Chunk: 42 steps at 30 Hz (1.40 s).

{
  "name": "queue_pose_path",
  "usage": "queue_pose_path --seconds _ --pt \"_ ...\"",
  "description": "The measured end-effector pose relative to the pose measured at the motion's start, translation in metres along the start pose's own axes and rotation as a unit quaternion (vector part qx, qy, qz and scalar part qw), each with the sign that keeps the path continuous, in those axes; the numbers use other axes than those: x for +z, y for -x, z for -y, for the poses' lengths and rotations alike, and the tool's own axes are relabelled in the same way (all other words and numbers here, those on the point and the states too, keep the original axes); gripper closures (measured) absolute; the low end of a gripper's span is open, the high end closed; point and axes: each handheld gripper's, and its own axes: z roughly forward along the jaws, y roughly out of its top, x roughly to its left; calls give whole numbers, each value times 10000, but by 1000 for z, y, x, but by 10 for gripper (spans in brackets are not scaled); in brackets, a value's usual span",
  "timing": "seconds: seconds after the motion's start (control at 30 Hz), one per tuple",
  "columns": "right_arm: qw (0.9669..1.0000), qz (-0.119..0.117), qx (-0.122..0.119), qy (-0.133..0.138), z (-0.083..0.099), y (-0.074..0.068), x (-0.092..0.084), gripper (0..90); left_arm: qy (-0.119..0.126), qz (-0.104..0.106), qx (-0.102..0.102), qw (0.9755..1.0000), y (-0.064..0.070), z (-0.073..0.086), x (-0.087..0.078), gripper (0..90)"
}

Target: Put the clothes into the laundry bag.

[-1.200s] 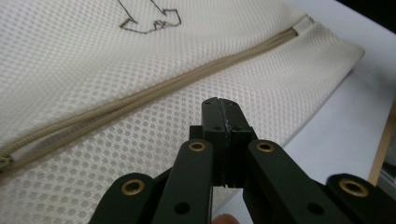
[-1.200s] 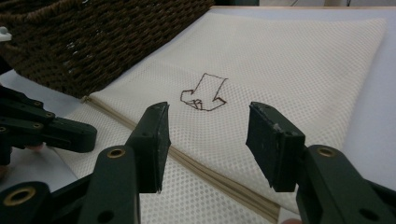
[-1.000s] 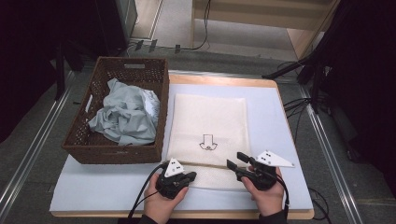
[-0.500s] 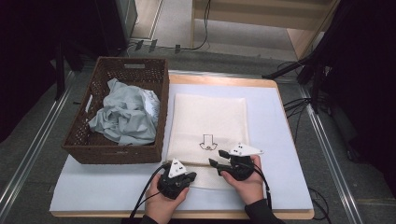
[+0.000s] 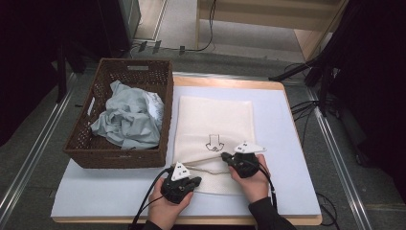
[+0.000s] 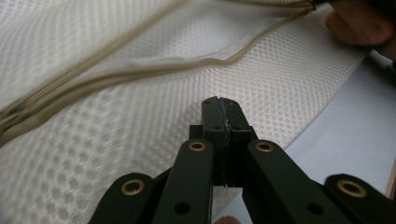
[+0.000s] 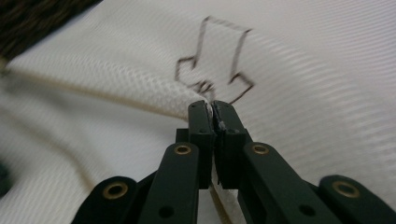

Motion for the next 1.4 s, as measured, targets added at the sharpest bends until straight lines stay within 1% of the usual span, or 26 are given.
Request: queue_pose_path --seconds 0.03,0.07,0.13,0.2,0.27,0.3,0.33,0.4,0.47,0.5,0.53,0.6,0.67,0.7,0.73,0.77,0.8,0.83,0.87,0.9,0.97,1.0,1.03,1.1,1.23,1.4 --pt "9999 48 132 101 -1 5 1 867 4 -7 6 10000 0 0 0 900" --pt "9995 0 271 133 -1 9 3 842 5 1 12 10000 0 0 0 900" --pt "9992 -181 346 32 3 12 8 725 4 -1 1 10000 0 0 0 900" --pt "9988 -402 203 -180 4 10 11 561 0 11 3 10000 0 0 0 900" --pt "9982 -558 25 -230 3 8 10 440 -4 26 1 10000 0 0 0 900" --pt "9978 -603 -113 -238 4 7 10 375 -4 34 1 10000 0 0 0 900" --pt "9975 -609 -261 -260 4 4 10 340 -3 42 0 10000 0 1 -1 900" --pt "9963 -507 -602 -358 5 0 9 291 -4 48 -2 10000 -1 1 -1 900" --pt "9955 -296 -769 -470 7 -3 7 277 -8 64 -11 10000 -1 0 0 900" --pt "9954 -168 -791 -510 8 -4 6 270 -10 80 -22 10000 -1 0 0 900" --pt "9957 -117 -771 -497 8 -3 5 270 -14 81 -32 10000 -1 0 0 900" --pt "9965 -51 -682 -475 10 -1 4 279 -13 86 -42 10000 -2 0 0 900" --pt "9966 16 -662 -484 10 -3 4 295 -16 88 -40 10000 -2 0 0 900" --pt "9966 60 -655 -492 9 -4 4 325 -18 78 -35 10000 -2 0 0 900" --pt "9965 47 -674 -494 9 -5 4 375 -16 73 -26 10000 -1 0 0 900" --pt "9963 15 -695 -496 9 -7 2 460 -18 70 -14 10000 -1 0 0 900" --pt "9962 -47 -725 -478 9 -9 1 574 -19 66 -20 10000 -1 0 0 900" --pt "9960 -60 -768 -453 10 -11 0 644 -23 69 -25 10000 -1 0 0 900" --pt "9959 -100 -777 -443 10 -12 0 690 -24 72 -31 10000 -1 0 0 900" --pt "9961 -63 -750 -453 10 -13 -1 767 -19 84 -46 10000 -2 0 0 900" --pt "9970 -85 -640 -436 10 -10 -2 850 -7 105 -71 9999 -2 0 0 900" --pt "9978 -126 -513 -404 11 -8 -3 868 -10 101 -65 9999 -2 0 0 900" --pt "9985 -257 -328 -367 12 -5 -3 875 -17 84 -54 9999 -2 0 0 900" --pt "9990 -354 -158 -206 11 -1 -8 881 -28 76 -32 10000 -2 0 0 900" --pt "9991 -299 -251 171 3 -4 -19 883 -17 86 -53 9999 -2 0 0 900" --pt "9969 -358 -28 702 -8 -1 -34 883 -2 61 -15 10000 -1 0 0 900"
